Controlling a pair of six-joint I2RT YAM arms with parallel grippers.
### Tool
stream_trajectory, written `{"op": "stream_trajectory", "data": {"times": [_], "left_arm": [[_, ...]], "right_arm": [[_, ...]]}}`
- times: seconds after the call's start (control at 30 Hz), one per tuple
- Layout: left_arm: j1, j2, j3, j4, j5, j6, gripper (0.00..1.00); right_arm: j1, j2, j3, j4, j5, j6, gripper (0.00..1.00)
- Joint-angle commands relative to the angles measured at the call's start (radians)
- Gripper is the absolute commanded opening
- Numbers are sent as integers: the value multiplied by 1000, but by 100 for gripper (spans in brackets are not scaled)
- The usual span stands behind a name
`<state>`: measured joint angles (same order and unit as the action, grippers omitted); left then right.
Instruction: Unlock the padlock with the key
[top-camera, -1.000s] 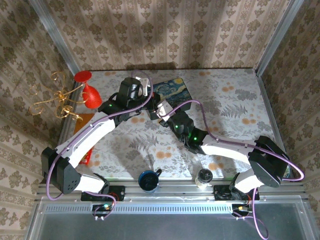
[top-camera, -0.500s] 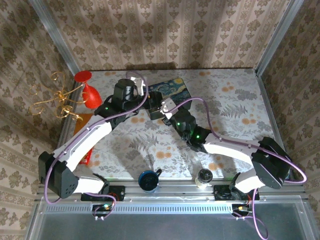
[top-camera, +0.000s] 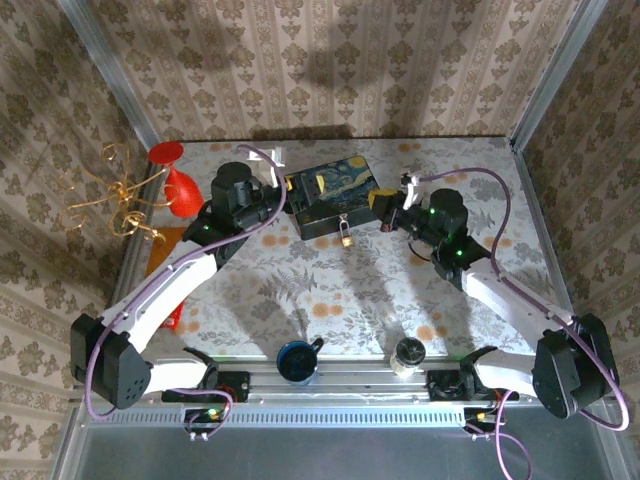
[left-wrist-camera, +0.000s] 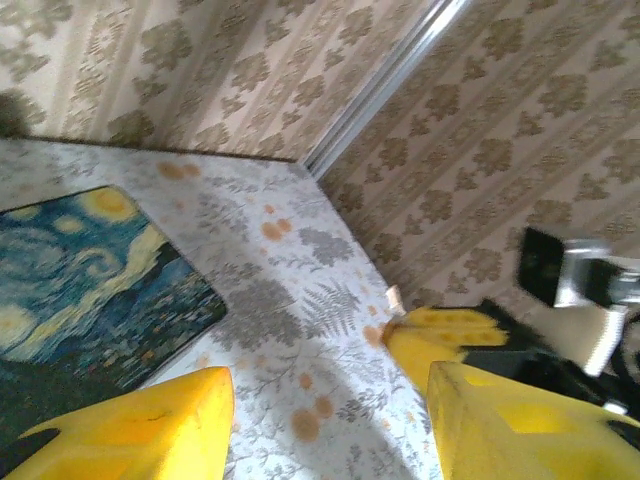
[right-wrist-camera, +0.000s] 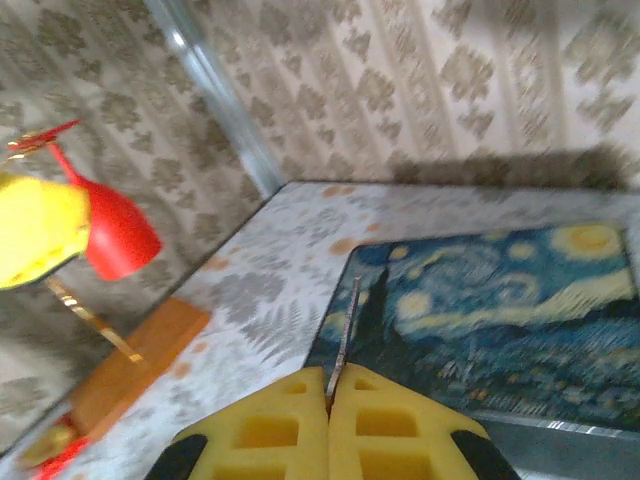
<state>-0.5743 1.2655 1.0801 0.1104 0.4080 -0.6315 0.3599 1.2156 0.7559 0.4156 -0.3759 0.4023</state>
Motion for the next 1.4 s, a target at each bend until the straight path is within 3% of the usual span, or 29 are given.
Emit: {"op": "stream_trajectory", "data": {"times": [0.0, 0.13, 0.33, 0.8, 1.3, 1.37], "left_arm": [[1, -8, 15, 101, 112, 28, 55], [-10, 21, 42, 88, 178, 45, 55], [-15, 47, 52, 75, 241, 50, 53], [-37, 130, 72, 197, 464, -2, 35], [-36, 202, 81, 285, 506, -75, 35], [-36, 203, 80, 293, 511, -79, 29]], "right_arm": [[-32, 17, -9, 166, -352, 204, 0], [-37, 51, 9, 272, -476, 266, 0], [-38, 78, 35, 339, -553, 306, 0], [-33, 91, 47, 354, -564, 323, 0], [-12, 89, 56, 352, -562, 312, 0], [-12, 90, 54, 350, -558, 311, 0]]}}
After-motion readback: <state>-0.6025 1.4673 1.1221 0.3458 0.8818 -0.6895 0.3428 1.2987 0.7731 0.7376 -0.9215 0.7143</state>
